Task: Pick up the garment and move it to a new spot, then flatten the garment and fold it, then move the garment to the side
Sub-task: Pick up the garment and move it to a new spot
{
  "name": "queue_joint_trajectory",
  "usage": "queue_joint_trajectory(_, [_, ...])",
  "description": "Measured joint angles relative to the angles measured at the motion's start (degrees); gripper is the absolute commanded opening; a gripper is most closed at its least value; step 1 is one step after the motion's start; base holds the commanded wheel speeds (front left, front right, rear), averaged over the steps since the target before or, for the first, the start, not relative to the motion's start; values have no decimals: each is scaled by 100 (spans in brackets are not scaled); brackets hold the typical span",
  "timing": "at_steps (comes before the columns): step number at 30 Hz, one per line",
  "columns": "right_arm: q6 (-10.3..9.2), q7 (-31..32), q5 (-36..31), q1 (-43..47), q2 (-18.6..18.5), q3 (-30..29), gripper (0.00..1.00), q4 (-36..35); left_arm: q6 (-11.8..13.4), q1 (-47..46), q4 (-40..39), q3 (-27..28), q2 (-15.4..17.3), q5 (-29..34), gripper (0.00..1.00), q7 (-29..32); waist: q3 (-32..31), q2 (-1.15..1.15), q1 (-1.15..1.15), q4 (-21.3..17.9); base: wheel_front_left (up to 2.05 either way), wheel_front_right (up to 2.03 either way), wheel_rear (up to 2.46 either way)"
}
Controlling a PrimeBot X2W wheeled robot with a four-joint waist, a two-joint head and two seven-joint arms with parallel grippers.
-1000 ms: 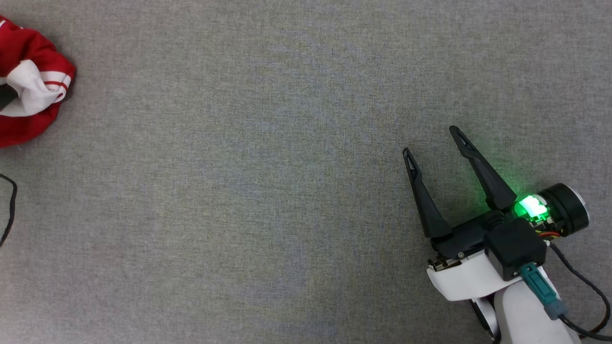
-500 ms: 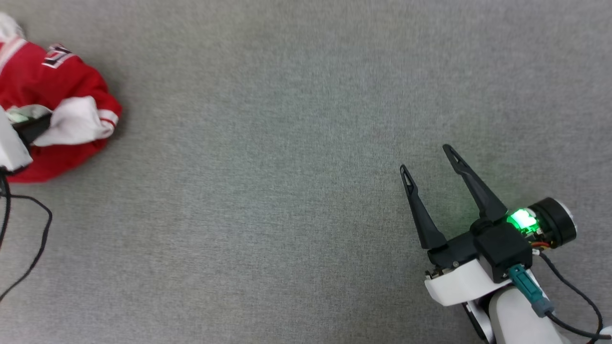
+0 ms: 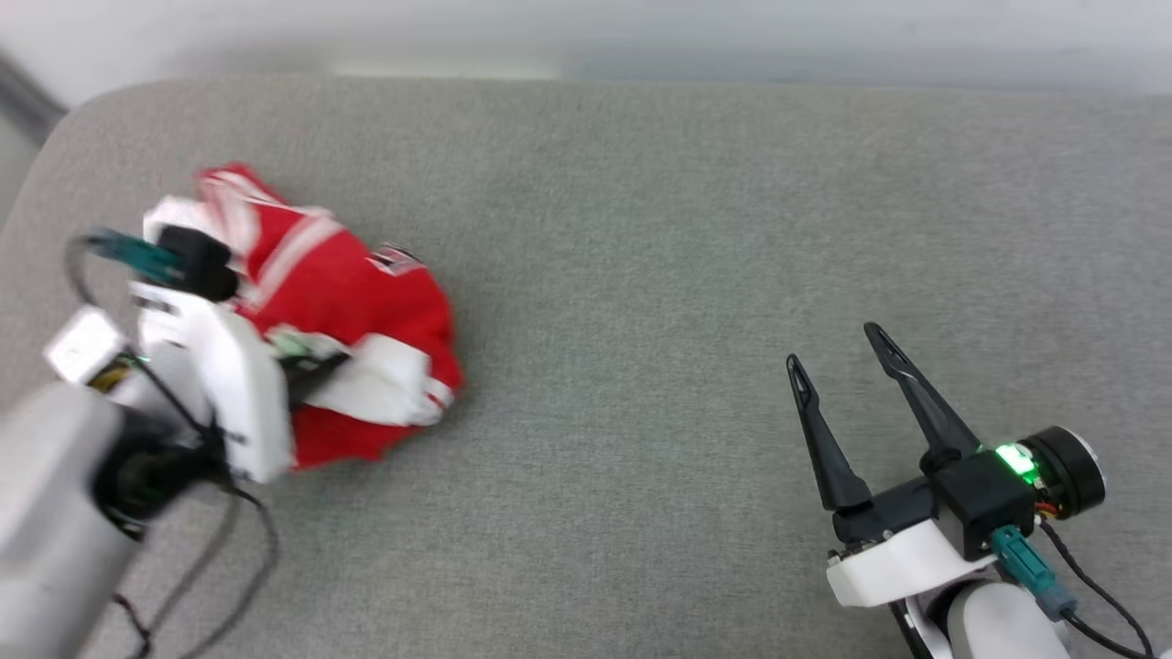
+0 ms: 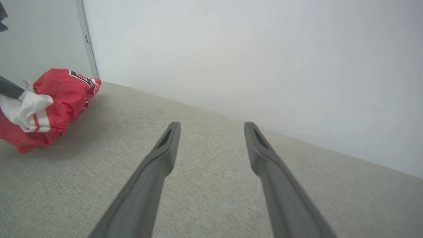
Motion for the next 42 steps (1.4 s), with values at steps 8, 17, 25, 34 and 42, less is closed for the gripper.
queue_joint_trajectory(8, [0, 0, 90, 116, 1, -199, 100, -4, 0, 241, -246, -921, -1172, 397, 0, -523, -320, 0, 0, -412, 0, 0, 0])
queue_joint_trajectory(17, [0, -1, 149, 138, 0, -313, 100, -85, 67, 86, 653, -1454, -2698, 902, 0, -1215, -432, 0, 0, -1037, 0, 0, 0])
queue_joint_trajectory(25, [0, 0, 300, 124, 1, -419, 100, -160, 59, -436, 1568, -1706, -3627, 1169, 0, -1605, -317, 0, 1, -1626, 0, 0, 0])
queue_joint_trajectory(34, [0, -1, 442, 108, -1, -717, 100, -198, 5, -778, 1998, -2106, -4035, 1333, 100, -2551, -280, 0, 1, -1928, 0, 0, 0])
queue_joint_trajectory(42, [0, -1, 364, 229, 1, -747, 100, -136, 0, -1023, 2082, -2100, -3750, 1614, 100, -4070, -526, 0, 1, -1586, 0, 0, 0])
